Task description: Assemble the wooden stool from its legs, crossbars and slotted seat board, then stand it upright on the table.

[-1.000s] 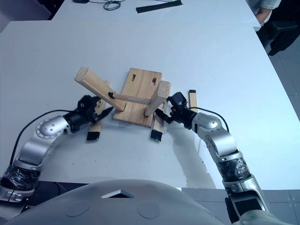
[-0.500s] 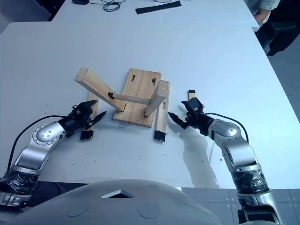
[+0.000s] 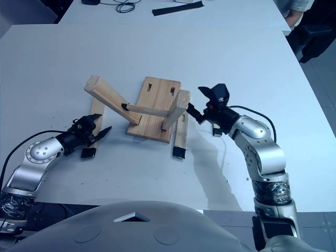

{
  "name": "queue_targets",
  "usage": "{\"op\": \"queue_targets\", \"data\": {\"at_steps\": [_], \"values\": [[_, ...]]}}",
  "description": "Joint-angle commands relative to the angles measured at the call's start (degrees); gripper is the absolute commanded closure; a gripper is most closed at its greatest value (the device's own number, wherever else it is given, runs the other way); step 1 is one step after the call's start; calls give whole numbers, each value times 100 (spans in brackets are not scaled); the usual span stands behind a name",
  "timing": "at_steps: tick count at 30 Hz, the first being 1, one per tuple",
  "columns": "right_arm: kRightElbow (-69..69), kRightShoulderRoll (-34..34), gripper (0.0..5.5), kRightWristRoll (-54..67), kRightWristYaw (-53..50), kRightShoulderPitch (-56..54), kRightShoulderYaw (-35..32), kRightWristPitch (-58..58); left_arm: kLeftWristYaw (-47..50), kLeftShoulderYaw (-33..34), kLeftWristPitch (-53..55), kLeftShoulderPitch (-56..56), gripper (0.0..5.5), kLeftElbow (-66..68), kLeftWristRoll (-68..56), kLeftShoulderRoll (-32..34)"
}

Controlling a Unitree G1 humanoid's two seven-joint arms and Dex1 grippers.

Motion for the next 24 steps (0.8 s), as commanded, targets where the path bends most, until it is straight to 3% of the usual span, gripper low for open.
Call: {"op": "queue_targets", "data": {"at_steps": [1, 9, 24], "values": [[642, 33, 144, -396, 155, -22, 450, -202, -77, -83, 111, -82, 257, 164, 186, -23], [1726, -88, 144, -1266, 362, -86, 961, -837, -89, -7, -34, -151, 257, 435, 340, 10], [1046, -1217, 144, -1450, 757, 618, 435, -571, 229, 210, 81, 398, 257, 68, 374, -151]]}}
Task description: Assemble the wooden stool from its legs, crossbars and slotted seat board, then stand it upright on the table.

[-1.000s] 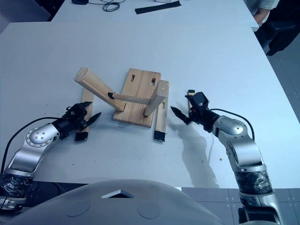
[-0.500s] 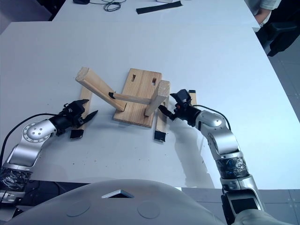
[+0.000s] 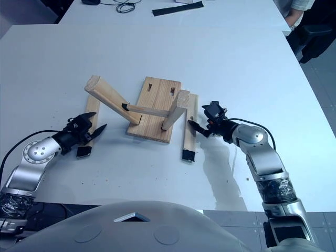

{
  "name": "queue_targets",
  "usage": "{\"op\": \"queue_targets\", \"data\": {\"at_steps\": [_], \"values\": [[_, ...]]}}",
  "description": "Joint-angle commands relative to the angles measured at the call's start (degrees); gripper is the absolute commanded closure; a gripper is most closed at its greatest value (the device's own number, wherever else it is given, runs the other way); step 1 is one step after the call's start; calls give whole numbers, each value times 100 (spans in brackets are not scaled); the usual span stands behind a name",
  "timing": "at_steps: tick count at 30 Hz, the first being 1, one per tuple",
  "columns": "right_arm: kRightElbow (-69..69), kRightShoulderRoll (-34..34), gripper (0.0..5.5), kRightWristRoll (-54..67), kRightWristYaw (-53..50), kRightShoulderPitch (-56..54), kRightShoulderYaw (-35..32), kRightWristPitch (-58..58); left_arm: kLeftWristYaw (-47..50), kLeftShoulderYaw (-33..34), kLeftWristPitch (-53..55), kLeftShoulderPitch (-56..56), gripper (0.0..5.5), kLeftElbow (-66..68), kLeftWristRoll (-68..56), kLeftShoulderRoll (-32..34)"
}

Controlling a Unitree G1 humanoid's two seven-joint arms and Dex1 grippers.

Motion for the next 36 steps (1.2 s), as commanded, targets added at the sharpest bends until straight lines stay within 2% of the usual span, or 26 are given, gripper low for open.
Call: {"op": "queue_targets", "data": {"at_steps": [1, 8, 12, 16, 21, 24, 32, 36], "values": [[-35, -353, 144, -131, 121, 393, -170, 189, -12, -6, 128, 244, 257, 76, 114, -3], [176, -702, 144, -215, 222, 670, -524, -176, -46, 118, 88, 309, 257, 104, 130, 67], [-335, -398, 144, 307, 181, 206, -722, 180, -104, 129, 348, 183, 257, -256, -20, 1], [-821, 14, 144, 719, 8, -494, -766, 652, -468, 135, 1073, -66, 257, -1133, -572, -22], [-515, 338, 144, 678, -82, -1148, -526, 645, -1129, 288, 2298, -594, 257, -2139, -1858, 165], [43, 564, 144, 539, -43, -1482, -305, 498, -1559, 134, 2698, -648, 257, -2584, -2280, 412], [1661, 1199, 144, -75, 302, -2089, 552, -429, -1752, -729, 2634, -192, 257, -2756, -1756, 693], [2210, 1193, 144, -481, 562, -2065, 891, -1027, -1682, -933, 2669, -216, 257, -2752, -1611, 640]]}}
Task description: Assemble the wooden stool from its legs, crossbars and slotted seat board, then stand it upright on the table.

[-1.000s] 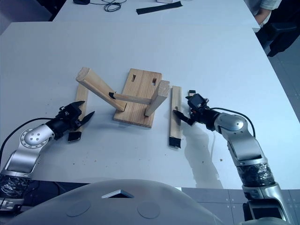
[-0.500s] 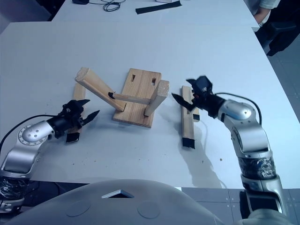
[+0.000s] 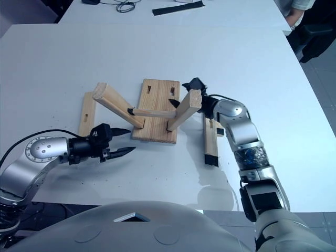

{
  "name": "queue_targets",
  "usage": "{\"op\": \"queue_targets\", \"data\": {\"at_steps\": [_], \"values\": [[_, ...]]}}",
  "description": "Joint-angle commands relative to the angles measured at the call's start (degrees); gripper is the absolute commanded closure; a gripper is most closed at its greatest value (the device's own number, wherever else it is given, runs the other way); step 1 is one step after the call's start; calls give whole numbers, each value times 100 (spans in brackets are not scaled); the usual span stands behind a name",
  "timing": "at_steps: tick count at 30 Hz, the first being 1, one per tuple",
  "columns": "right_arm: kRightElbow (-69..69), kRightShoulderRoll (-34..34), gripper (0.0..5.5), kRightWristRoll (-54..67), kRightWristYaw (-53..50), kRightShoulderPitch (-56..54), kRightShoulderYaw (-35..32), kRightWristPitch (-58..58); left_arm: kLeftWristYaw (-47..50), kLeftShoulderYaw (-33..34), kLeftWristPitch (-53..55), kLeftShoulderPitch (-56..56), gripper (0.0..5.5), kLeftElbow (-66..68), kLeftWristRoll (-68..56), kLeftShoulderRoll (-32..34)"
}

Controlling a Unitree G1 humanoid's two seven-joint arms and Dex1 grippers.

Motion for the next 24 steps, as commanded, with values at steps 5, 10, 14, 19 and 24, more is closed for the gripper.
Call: {"op": "queue_targets", "data": {"at_steps": [5, 10, 14, 19, 24], "values": [[700, -234, 144, -700, 360, 72, 391, -1033, 272, -428, 223, -182, 257, -20, 60, -337], [197, -336, 144, -857, 609, 272, 605, -1199, 588, -700, 203, -462, 257, 676, 275, -817], [-355, -460, 144, -937, 800, 480, 799, -1173, 638, -790, -78, -551, 257, 1174, 567, -854], [-792, -722, 144, -1078, 1070, 576, 959, -1248, 593, -1051, -954, -311, 257, 1733, 1269, -520], [-1171, -835, 144, -1011, 1236, 599, 983, -1093, 747, -1103, -1600, -382, 257, 2405, 1704, -488]]}}
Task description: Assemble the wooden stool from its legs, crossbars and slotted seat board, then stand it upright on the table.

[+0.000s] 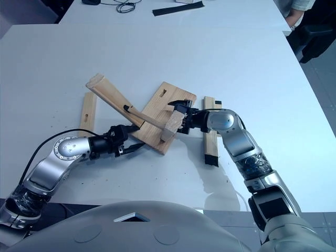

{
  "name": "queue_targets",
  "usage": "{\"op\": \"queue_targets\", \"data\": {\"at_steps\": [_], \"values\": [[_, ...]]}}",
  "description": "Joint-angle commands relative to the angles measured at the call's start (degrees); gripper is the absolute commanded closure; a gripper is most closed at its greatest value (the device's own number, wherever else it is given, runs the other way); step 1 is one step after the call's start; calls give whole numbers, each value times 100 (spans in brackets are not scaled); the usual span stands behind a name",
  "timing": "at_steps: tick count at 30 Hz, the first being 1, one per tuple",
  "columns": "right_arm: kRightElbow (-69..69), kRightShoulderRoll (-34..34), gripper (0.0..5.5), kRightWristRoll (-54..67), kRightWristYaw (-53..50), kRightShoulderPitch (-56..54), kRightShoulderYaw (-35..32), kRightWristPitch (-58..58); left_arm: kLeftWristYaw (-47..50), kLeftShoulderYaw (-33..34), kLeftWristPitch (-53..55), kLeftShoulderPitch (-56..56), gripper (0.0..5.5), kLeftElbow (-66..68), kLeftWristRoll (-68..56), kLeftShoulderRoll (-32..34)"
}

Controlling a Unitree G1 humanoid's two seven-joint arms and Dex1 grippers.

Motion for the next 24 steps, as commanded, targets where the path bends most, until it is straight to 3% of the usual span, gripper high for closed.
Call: {"op": "queue_targets", "data": {"at_steps": [1, 14, 24], "values": [[-339, -33, 144, 20, 284, 104, 180, 123, 242, -83, -30, 58, 257, 916, 621, 100], [-682, 312, 144, 50, 154, 121, 253, 445, 475, -71, -269, -963, 257, 1837, 1073, -328], [-1644, -229, 144, 1118, 87, 319, -1339, 1233, 704, 558, -32, -515, 257, 1225, 937, -196]]}}
